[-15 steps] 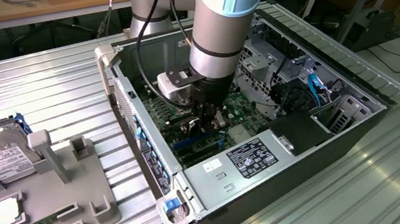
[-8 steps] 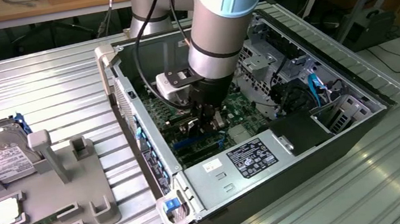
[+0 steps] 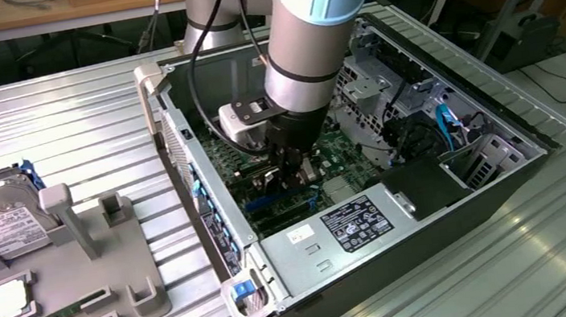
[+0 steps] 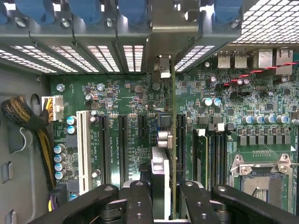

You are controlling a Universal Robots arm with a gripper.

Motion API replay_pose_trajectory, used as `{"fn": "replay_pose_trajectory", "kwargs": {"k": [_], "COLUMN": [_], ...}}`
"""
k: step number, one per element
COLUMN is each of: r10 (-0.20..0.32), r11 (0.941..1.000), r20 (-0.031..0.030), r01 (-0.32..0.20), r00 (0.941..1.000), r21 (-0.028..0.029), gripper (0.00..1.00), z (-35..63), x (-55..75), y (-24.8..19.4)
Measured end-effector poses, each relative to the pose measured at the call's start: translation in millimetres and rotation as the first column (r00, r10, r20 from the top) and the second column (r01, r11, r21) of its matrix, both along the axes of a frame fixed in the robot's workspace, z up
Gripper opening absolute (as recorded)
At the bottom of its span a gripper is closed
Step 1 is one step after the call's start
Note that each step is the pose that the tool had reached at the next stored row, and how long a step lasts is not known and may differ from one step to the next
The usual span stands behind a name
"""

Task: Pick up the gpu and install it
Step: 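Insert the gpu into the slot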

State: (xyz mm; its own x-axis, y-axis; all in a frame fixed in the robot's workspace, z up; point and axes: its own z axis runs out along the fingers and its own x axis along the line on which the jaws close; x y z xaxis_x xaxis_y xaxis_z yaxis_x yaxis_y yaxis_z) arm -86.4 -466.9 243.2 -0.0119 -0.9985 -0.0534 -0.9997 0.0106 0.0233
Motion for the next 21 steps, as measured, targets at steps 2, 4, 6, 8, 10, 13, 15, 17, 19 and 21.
{"fn": "replay_pose_trajectory", "kwargs": {"k": [2, 4, 6, 8, 10, 13, 15, 17, 19, 21], "r10": [0.0, 0.0, 0.0, 0.0, 0.0, 0.0, 0.0, 0.0, 0.0, 0.0], "r11": [1.0, 1.0, 1.0, 1.0, 1.0, 1.0, 1.0, 1.0, 1.0, 1.0], "r20": [-0.0002, -0.0002, -0.0002, -0.0003, -0.0005, -0.0009, -0.0012, -0.0012, -0.0012, -0.0011], "r01": [0.0, 0.0, 0.0, 0.0, 0.0, 0.0, 0.0, 0.0, 0.0, 0.0], "r00": [1.0, 1.0, 1.0, 1.0, 1.0, 1.0, 1.0, 1.0, 1.0, 1.0], "r21": [-0.0007, -0.0018, -0.0025, -0.0026, -0.0026, -0.0026, -0.0027, -0.0025, -0.0025, -0.0024], "gripper": [0.28, 0.28, 0.28, 0.28, 0.28, 0.28, 0.28, 0.28, 0.28, 0.28], "z": [0.1, 0.0, -0.1, -0.2, -0.4, -1.5, -1.6, -1.7, -1.7, -1.8], "x": [-0.1, 0.0, -1.2, -2.0, -2.1, -2.2, -2.2, -2.2, -2.2, -2.2], "y": [0.8, 1.8, 2.2, 2.3, 2.2, 2.2, 2.2, 2.3, 2.3, 2.3]}}
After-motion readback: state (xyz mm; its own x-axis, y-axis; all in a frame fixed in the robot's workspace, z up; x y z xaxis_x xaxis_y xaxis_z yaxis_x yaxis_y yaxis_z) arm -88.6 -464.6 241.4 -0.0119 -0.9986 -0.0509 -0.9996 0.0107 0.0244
